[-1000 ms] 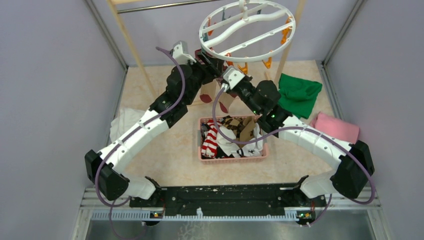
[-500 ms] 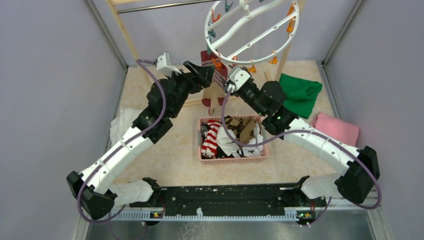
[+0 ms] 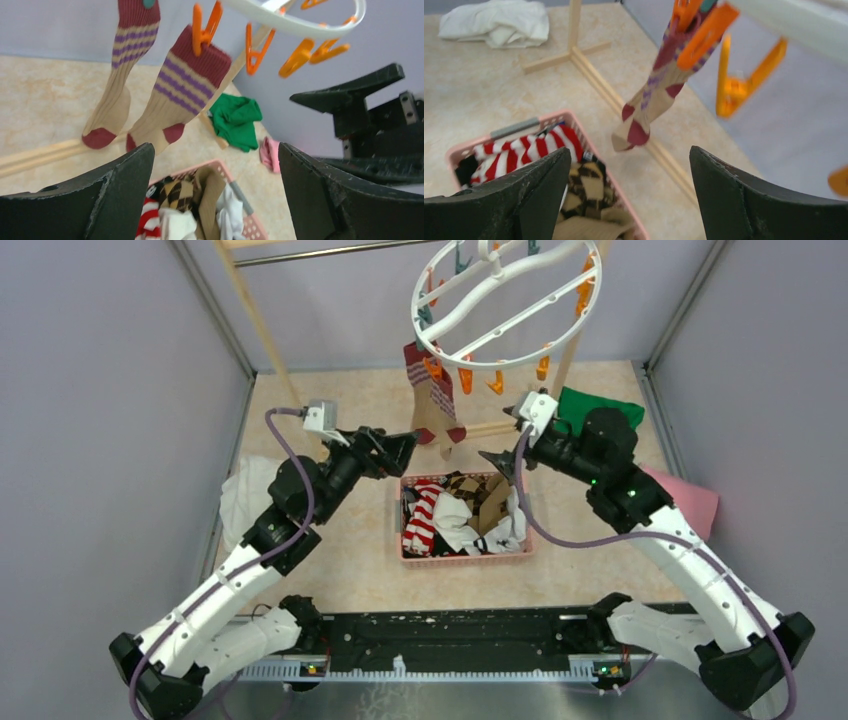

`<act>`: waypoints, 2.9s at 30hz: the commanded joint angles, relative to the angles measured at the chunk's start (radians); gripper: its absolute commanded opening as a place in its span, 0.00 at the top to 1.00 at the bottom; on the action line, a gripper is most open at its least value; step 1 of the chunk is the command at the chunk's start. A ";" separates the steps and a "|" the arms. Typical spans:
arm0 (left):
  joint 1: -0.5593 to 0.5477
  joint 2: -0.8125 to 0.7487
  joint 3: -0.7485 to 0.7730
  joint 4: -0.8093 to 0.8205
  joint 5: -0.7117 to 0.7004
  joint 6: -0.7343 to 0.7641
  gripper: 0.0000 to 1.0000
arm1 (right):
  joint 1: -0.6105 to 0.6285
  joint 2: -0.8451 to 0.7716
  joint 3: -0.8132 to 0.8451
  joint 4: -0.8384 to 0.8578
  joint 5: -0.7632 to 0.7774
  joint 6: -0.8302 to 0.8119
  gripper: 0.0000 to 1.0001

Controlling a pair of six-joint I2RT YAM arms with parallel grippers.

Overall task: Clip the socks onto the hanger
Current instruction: Pick up the sock from the bin.

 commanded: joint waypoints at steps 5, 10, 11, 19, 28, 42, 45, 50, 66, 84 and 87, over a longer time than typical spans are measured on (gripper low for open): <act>0.022 -0.128 -0.215 0.029 0.195 0.057 0.02 | -0.304 -0.097 -0.064 -0.415 -0.420 0.140 0.11; 0.030 -0.075 -0.244 -0.031 0.320 0.048 0.03 | -0.377 -0.142 -0.185 -0.401 -0.468 0.173 0.10; 0.032 -0.061 -0.240 -0.051 0.328 0.056 0.03 | -0.387 -0.149 -0.209 -0.389 -0.479 0.188 0.10; 0.040 0.037 -0.187 -0.223 0.346 0.097 0.11 | -0.430 -0.200 -0.332 -0.302 -0.553 0.263 0.14; 0.044 0.224 -0.057 -0.406 0.297 0.161 0.23 | -0.438 -0.204 -0.369 -0.320 -0.565 0.213 0.19; 0.044 0.269 -0.014 -0.427 0.357 0.283 0.48 | -0.460 -0.179 -0.403 -0.297 -0.585 0.145 0.22; 0.044 0.313 -0.003 -0.421 0.357 0.267 0.53 | -0.461 -0.174 -0.394 -0.309 -0.592 0.131 0.22; 0.043 0.415 0.017 -0.389 0.384 0.227 0.53 | -0.461 -0.167 -0.383 -0.295 -0.636 0.115 0.22; 0.055 0.344 0.143 -0.400 0.651 0.099 1.00 | -0.461 -0.262 -0.398 -0.403 -0.830 -0.185 0.24; 0.004 0.209 -0.236 0.369 0.879 0.545 1.00 | -0.314 -0.257 -0.513 0.040 -0.825 0.279 0.32; -0.051 0.237 -0.236 0.374 0.845 0.645 1.00 | -0.313 -0.223 -0.504 0.077 -0.807 0.369 0.33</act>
